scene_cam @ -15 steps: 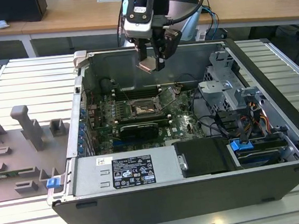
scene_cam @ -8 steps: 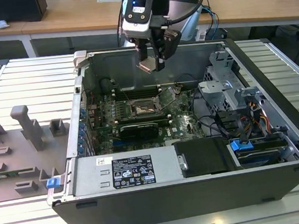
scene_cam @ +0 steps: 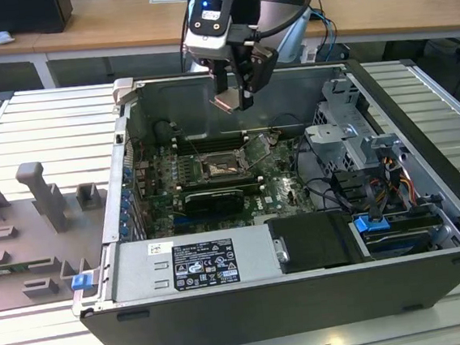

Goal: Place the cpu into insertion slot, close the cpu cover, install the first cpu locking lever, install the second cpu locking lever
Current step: 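Place the cpu into insertion slot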

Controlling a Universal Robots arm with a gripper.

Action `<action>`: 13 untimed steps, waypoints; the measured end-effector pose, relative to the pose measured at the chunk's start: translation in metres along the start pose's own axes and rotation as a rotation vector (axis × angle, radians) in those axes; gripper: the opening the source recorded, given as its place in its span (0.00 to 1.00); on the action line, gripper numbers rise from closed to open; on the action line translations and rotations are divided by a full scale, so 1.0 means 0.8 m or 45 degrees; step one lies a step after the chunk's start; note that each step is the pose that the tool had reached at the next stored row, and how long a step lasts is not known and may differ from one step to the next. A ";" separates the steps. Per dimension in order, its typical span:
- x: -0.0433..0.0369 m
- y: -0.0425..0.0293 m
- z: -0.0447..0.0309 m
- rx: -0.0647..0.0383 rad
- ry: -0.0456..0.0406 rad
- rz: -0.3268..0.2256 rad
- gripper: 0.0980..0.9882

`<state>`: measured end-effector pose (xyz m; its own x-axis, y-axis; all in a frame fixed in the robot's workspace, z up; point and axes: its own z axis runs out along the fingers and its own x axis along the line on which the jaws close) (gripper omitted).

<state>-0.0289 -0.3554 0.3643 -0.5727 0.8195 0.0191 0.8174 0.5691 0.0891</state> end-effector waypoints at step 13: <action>0.000 -0.0001 0.0009 -0.002 -0.008 0.087 0.50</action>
<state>-0.0289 -0.3554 0.3635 -0.5152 0.8569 0.0191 0.8545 0.5118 0.0890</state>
